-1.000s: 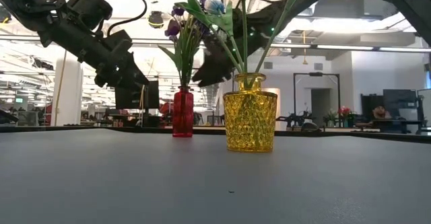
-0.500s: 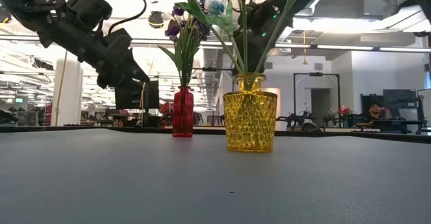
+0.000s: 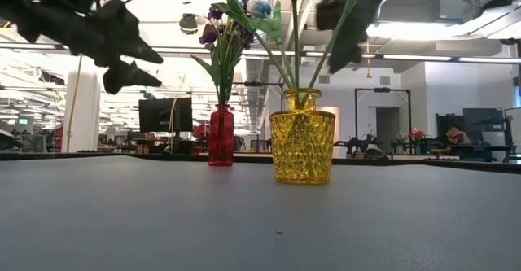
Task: Sort flowers into vase by color
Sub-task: Return to Home Position
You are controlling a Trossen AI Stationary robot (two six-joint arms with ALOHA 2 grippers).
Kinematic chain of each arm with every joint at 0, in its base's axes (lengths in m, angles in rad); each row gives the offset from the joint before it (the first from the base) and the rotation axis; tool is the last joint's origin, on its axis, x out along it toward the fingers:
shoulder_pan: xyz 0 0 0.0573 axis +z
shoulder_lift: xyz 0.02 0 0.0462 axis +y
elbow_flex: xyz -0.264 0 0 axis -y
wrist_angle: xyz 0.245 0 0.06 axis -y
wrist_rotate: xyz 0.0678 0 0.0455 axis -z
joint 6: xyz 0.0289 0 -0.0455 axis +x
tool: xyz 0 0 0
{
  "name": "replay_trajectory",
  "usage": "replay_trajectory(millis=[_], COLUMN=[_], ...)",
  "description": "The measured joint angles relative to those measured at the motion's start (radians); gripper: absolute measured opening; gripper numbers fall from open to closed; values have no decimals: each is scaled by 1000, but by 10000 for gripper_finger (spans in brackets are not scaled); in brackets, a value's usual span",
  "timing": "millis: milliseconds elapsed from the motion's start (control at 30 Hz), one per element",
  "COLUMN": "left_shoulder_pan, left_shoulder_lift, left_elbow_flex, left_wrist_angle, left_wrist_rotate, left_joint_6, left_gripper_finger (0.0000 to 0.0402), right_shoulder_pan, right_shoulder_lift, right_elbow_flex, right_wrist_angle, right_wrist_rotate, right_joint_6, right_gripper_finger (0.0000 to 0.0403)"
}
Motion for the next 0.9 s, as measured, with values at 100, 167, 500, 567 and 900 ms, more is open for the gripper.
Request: replay_trajectory(millis=[100,167,500,567,900], left_shoulder_pan=[-55,-98,-390,-445,-501], left_shoulder_lift=[-66,-100,-131,-131,-329], left_elbow_flex=[0,0,-28,-48,-56], left_wrist_angle=[-36,-35,214,268,4], left_wrist_rotate=[7,5,-227,-278,-376], left_joint_6=[-15,-39,-129,-115,-79], left_gripper_finger=[282,279,220,192,9], right_shoulder_pan=[38,70,310,349,354], right_shoulder_lift=[-137,-230,-604,-668,-998], right_elbow_flex=[-147,-252,-676,-756,-1030], right_wrist_angle=[54,121,572,648,760], right_wrist_rotate=[0,0,115,129,132], right_joint_6=[81,151,365,366,358], right_gripper_finger=[104,64,32,22,21])
